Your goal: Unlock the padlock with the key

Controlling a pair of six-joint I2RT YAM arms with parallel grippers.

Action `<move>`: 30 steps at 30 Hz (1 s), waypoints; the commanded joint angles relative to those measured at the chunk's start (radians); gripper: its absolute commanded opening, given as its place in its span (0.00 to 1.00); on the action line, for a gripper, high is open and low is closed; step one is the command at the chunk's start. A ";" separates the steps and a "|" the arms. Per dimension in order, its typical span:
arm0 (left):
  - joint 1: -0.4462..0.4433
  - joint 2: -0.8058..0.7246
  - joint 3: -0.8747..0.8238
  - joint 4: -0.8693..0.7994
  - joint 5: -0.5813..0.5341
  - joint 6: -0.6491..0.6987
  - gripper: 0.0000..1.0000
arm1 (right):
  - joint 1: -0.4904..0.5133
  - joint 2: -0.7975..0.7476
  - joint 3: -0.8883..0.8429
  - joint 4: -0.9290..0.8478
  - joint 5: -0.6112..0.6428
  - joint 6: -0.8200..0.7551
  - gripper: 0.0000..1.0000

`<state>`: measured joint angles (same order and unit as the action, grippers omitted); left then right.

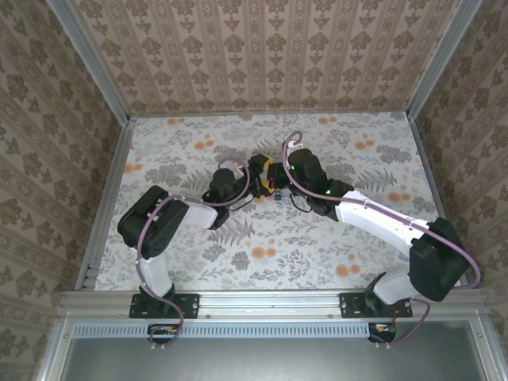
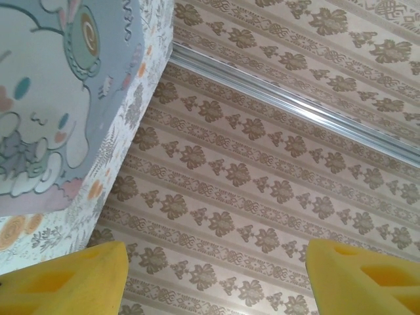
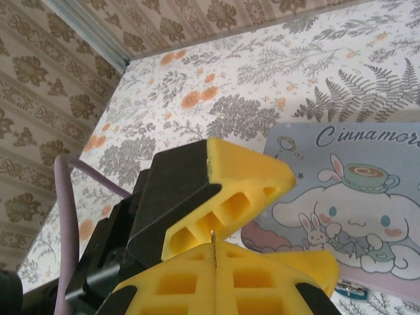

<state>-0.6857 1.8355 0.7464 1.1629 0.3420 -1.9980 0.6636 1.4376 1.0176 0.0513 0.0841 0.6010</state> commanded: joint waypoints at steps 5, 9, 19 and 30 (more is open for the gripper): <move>-0.013 0.001 -0.011 0.095 -0.033 -0.037 0.73 | -0.009 0.034 -0.018 0.055 0.039 0.024 0.00; -0.013 -0.005 -0.022 0.101 -0.046 -0.039 0.68 | -0.013 0.035 -0.036 0.062 0.038 0.031 0.00; -0.007 0.005 -0.042 0.102 -0.055 -0.003 0.60 | -0.024 0.004 -0.069 0.063 0.042 0.033 0.00; 0.196 -0.246 -0.085 -0.311 0.013 0.384 0.69 | -0.066 0.019 -0.077 0.020 -0.004 0.028 0.34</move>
<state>-0.5339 1.6676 0.6720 0.9970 0.3290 -1.7706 0.6083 1.4597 0.9298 0.0937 0.0978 0.6338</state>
